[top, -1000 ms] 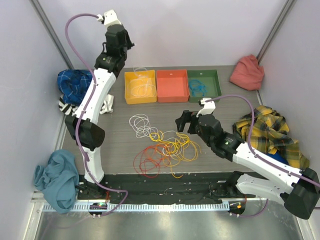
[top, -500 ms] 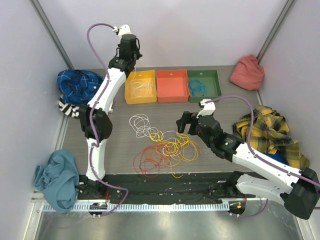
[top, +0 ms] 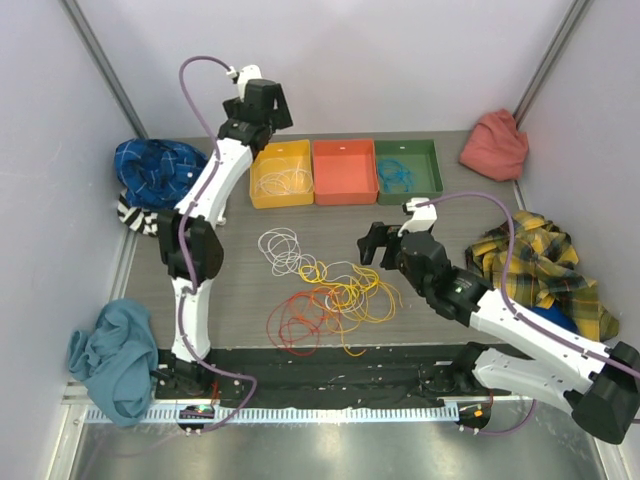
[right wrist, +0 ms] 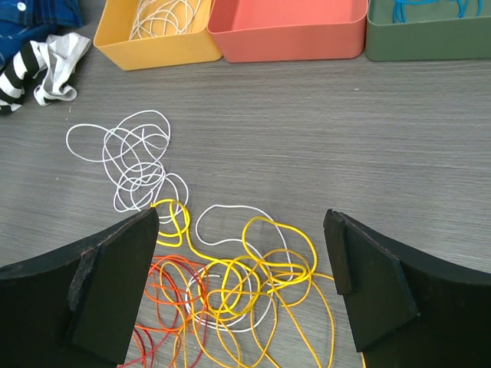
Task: Untangle the cables
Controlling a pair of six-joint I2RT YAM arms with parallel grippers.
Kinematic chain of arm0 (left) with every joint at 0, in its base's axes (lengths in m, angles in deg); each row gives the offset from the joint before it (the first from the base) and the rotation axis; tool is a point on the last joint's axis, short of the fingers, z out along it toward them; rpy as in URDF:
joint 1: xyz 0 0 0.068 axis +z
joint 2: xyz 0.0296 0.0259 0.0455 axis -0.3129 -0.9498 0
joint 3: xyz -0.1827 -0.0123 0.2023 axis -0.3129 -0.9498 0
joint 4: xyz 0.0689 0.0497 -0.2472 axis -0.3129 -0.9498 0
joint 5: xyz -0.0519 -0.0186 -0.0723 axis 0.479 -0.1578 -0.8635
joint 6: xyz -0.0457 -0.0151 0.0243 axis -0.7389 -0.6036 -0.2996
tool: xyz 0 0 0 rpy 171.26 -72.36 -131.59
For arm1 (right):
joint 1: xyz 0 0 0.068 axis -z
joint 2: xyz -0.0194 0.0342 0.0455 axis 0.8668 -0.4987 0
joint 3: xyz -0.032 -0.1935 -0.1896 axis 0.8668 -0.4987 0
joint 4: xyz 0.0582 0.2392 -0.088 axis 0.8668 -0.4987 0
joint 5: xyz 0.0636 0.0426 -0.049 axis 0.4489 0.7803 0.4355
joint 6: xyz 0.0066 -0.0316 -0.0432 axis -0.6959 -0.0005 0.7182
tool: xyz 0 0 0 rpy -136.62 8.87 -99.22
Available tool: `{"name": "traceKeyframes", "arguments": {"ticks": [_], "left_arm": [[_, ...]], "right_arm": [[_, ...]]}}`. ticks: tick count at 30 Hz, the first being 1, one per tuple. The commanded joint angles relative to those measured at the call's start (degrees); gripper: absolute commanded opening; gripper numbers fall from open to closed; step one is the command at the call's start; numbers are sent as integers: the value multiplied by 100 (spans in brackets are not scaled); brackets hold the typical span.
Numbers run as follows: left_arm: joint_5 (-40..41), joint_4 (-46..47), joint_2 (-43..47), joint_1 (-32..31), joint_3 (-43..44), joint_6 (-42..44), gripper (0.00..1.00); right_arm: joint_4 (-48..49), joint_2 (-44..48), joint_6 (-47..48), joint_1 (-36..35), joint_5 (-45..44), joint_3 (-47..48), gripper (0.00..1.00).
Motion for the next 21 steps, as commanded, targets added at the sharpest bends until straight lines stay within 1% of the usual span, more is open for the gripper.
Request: {"name": "traceKeyframes", "arguments": {"ticks": [1,2,3,4,5,6,7,8,10,11,13,15,19,21], "left_arm": [[191,201,1693,-66,-609,-328,100],[164,210,1948,-127,-1212,-416,100],[147,202,2482,-189,-1592,-452,97],[138,210,2748,-337,-2005,-522,96],[111,236,2994,-408,-2871,-661,95],[94,254,3458,-557,-3332,-767,94],[50,254,3637,-619,-3754,-847,93],[-29,193,3821,-690,-4480,-1074,91],[-143,175,4165,-848,-5135,-1233,91],[-170,166,4218,-883,-5660,-1330,91],[-240,79,4245,-893,-6033,-1524,91],[-372,61,4158,-901,-6306,-1455,92],[-346,-1,3736,-866,-6281,-1454,96],[-555,-53,3367,-761,-6167,-1524,97]], "right_arm": [[129,240,98,10,-223,68,99],[129,240,98,10,-232,42,99],[120,249,64,1,-206,-2,99],[129,258,46,1,-188,-28,99],[164,249,28,1,-179,-63,99],[199,249,-7,10,-127,-142,99],[225,249,-33,1,-91,-178,99],[269,249,-51,1,-65,-195,99],[287,214,-95,1,-38,-231,99],[305,205,-112,1,-38,-239,99],[331,179,-139,1,-38,-257,99],[323,170,-183,1,-38,-274,99],[296,179,-244,1,-73,-318,98],[278,196,-279,1,-126,-336,98]]}}
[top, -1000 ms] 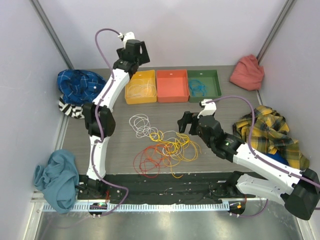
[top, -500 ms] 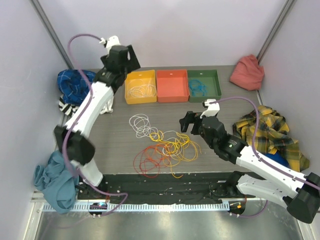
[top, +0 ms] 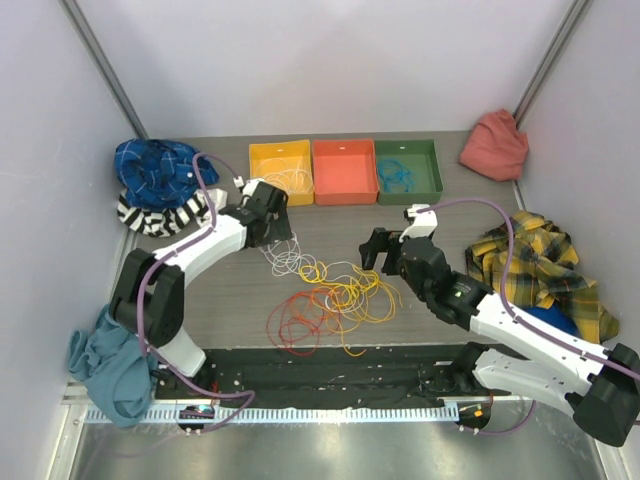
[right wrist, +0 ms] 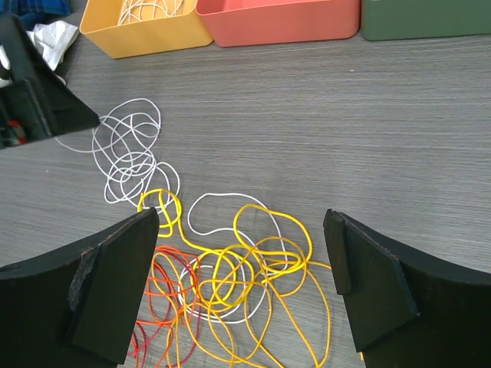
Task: Untangle the cables
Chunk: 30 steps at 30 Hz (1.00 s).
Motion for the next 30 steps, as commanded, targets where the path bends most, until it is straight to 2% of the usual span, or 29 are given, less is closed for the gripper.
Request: {"name": "traceKeyframes", "arguments": {"ticks": [1,2,4,5,7,8,9,13,14,17,18,21,26,30], "left_arm": [[-209,39,-334,162,373,-254,97],[-201,21,-544,179,400,-289,97],[-515,-32,-747,302,479,-351,90],[-586,-32,-835,346,479,-377,68],[-631,-50,-810,338,444,-386,40],[-614,-24,-575,338,366,-360,9],[-561,-32,-442,346,295,-343,1],[-630,38,401,320,75,-281,0],[-692,238,951,285,23,-246,0],[-772,529,1798,48,-48,-150,0],[-807,696,2279,-13,39,-114,0],[-816,750,2905,-233,468,-27,0],[-834,575,3601,-304,1164,70,0],[-133,145,4182,-304,1603,325,0]], "right_arm": [[219,48,-166,10,-122,-39,98],[219,22,-175,10,-131,-48,98],[228,39,-166,1,-157,-65,99],[202,48,-149,10,-166,-65,98],[175,57,-105,1,-201,-65,98],[149,100,-87,10,-236,-74,98],[149,118,-78,1,-236,-83,98],[202,92,-69,1,-201,-48,99],[202,92,-78,10,-175,-39,98],[237,83,-139,1,-122,-13,98],[246,100,-140,1,-113,-4,98],[211,118,-131,1,-122,66,98],[79,223,-70,10,-175,286,98],[-18,390,-78,10,-183,304,98]]}}
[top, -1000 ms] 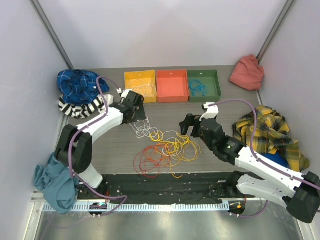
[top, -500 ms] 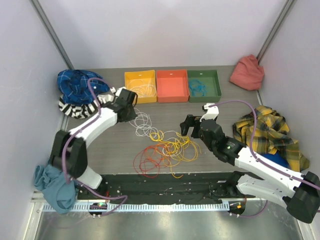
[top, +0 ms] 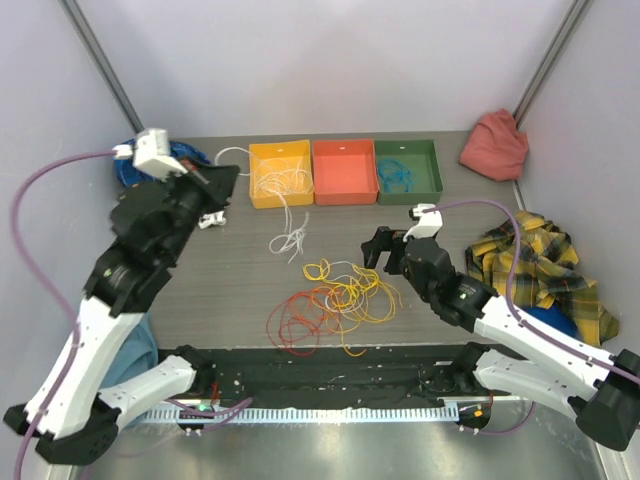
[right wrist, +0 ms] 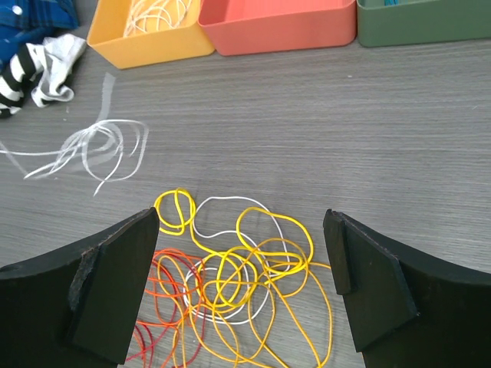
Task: Untangle the cables
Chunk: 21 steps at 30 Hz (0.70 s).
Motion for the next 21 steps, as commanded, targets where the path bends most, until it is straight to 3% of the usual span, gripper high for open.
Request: {"name": "traceKeyframes", "arguments": {"ticks": [1,5,9,16,18,21], "left_arm": [[739,-592,501,2,454,465,0],[1197,-972,913,2,551,633,0],[1197,-691,1100,-7,761,879,0],[-31,-2016,-559,-15,1429,747,0],[386,-1549,-161,-42,1440,695,0],[1687,-439,623,-42,640,1009,0]], "right_arm": [[32,288,14,1,-122,291,98],[-3,341,-30,1,-122,238,98],[67,279,-65,1,-87,177,98],[146,156,-109,1,-69,80,98],[94,217,-74,1,-122,106,98],[41,340,5,10,-227,54,98]]}}
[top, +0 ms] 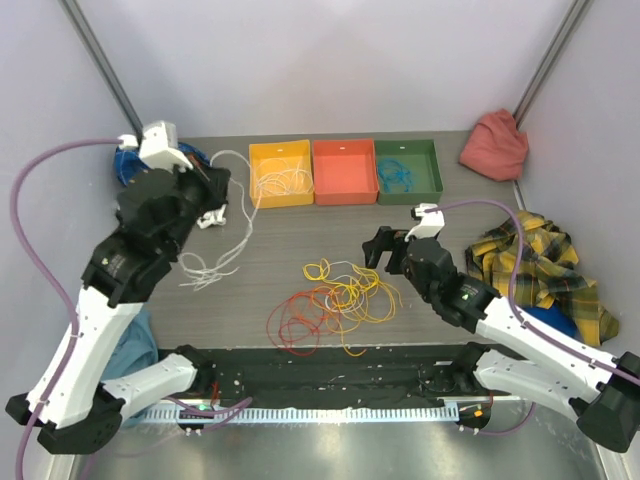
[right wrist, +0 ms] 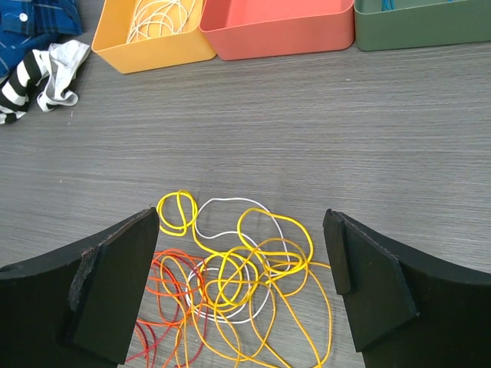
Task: Untangle the cables
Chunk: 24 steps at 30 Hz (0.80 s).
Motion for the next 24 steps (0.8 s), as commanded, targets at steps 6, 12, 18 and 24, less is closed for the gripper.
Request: {"name": "traceKeyframes", "arguments": {"ticks": [6,12,18,24], "left_arm": [[201,-1421,-648,-18,404,99,0],[-515,83,-59,-35,-1375,-631,0],[-191,74,-25,-79,-751,-306,0],[723,-732,195,-79,-627,-305,0]], "right_arm": [[376,99,-8,10,-88,-181,98],[833,-526,-254,-25,1063,-164,98],[1334,-1735,-44,-350,1565,352,98],[1809,-2810,-201,-728,1417,872,98]]}}
